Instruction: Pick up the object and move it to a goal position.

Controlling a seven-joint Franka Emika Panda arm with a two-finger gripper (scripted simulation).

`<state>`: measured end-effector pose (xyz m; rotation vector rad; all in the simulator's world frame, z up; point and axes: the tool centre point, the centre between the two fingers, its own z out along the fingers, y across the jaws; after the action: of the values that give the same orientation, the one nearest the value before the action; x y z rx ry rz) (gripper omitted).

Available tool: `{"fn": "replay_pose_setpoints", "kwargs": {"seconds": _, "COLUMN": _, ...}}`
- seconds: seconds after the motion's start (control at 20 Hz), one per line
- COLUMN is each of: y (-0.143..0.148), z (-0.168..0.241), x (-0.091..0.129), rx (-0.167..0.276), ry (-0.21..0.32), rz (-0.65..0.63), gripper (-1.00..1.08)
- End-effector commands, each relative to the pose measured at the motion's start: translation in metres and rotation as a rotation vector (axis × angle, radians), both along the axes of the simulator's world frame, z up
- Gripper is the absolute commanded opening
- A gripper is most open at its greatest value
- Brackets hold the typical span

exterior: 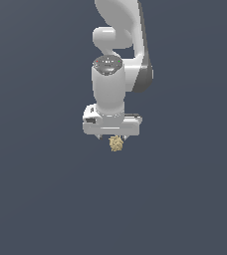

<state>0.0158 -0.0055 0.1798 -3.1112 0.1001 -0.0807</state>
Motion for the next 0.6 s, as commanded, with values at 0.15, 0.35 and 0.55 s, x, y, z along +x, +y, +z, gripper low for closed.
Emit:
{"fn": "replay_pose_setpoints", "kwargs": {"seconds": 0.15, "y": -0.002, "z": 0.001, "x": 0.0, "rx": 0.005, "ry": 0.001, "rz": -0.007, "gripper": 1.0}}
{"fn": "replay_pose_setpoints", "kwargs": {"seconds": 0.35, "y": -0.008, "z": 0.004, "x": 0.001, "rx": 0.023, "ry": 0.005, "rz": -0.036, "gripper": 1.0}}
{"fn": "replay_pose_setpoints", "kwargs": {"seconds": 0.55, "y": -0.01, "z": 0.006, "x": 0.002, "rx": 0.03, "ry": 0.006, "rz": -0.049, "gripper": 1.0}}
